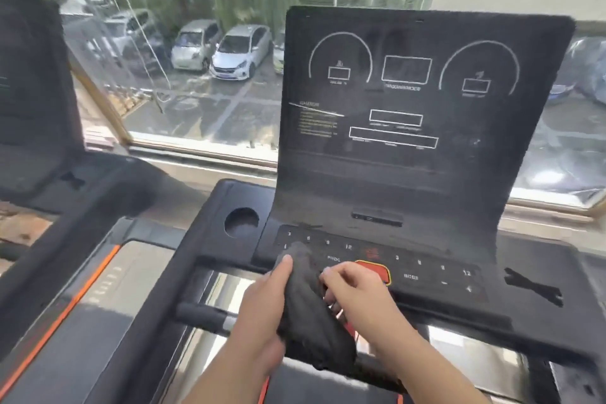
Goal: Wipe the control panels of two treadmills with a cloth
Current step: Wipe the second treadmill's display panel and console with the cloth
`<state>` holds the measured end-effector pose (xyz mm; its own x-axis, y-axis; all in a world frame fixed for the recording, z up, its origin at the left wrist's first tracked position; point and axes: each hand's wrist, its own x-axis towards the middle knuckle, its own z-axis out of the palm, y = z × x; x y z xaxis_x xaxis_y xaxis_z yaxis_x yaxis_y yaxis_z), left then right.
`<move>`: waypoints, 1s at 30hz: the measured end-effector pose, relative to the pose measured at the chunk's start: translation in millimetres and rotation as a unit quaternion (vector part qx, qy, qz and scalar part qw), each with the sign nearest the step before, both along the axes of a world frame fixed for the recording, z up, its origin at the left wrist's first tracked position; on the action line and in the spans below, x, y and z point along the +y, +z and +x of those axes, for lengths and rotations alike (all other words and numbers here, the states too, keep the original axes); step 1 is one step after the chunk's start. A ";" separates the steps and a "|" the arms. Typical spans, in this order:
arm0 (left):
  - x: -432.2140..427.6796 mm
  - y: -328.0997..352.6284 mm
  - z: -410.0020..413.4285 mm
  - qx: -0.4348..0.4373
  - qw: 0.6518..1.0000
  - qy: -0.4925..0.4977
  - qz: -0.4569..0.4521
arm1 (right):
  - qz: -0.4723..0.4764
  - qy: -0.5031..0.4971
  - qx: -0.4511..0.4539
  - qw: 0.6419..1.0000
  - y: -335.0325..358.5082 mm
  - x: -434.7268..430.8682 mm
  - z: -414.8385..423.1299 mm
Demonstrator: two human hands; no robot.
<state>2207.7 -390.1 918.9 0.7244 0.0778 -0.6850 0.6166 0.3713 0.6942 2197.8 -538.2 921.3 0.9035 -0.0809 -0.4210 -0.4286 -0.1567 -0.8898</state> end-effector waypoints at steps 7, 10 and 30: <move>4.8 40.6 59.3 -0.046 0.996 0.080 -0.010 | -0.017 0.040 -0.052 0.998 23.4 -4.1 79.7; 6.1 60.1 98.7 -0.082 0.991 0.098 -0.035 | -0.041 0.011 -0.134 0.990 54.7 -8.5 128.7; -20.7 189.2 345.3 -0.555 0.729 -0.122 0.381 | -0.549 -0.076 -0.359 0.751 196.7 -118.6 333.0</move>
